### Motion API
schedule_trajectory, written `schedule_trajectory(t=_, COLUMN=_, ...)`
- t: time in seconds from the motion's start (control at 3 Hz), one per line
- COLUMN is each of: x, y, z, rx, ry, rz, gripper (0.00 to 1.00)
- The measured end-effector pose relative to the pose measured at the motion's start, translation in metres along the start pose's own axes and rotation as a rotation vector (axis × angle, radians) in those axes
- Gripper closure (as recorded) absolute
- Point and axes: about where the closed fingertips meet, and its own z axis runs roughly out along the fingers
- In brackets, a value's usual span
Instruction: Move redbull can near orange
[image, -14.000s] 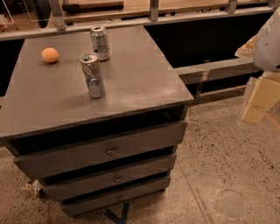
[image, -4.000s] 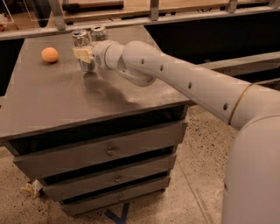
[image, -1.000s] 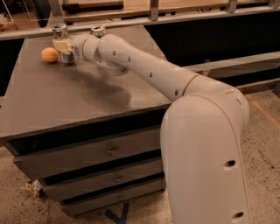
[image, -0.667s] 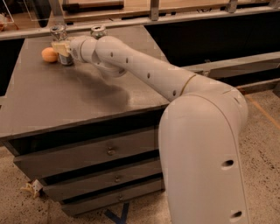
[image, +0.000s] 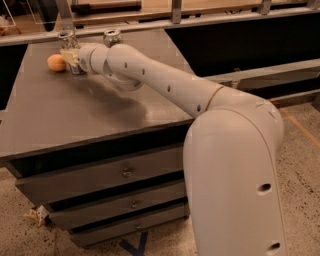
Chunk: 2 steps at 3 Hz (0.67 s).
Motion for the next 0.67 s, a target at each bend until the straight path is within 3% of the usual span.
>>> schedule_trajectory(t=0.33, x=-0.0013, y=0.0021, z=-0.0006, rx=-0.003, ry=-0.003, rz=-0.013, gripper=0.12)
schedule_trajectory(t=0.67, x=-0.0042, y=0.0043, z=-0.0024, rx=-0.008, ry=-0.009, rz=-0.022, gripper=0.0)
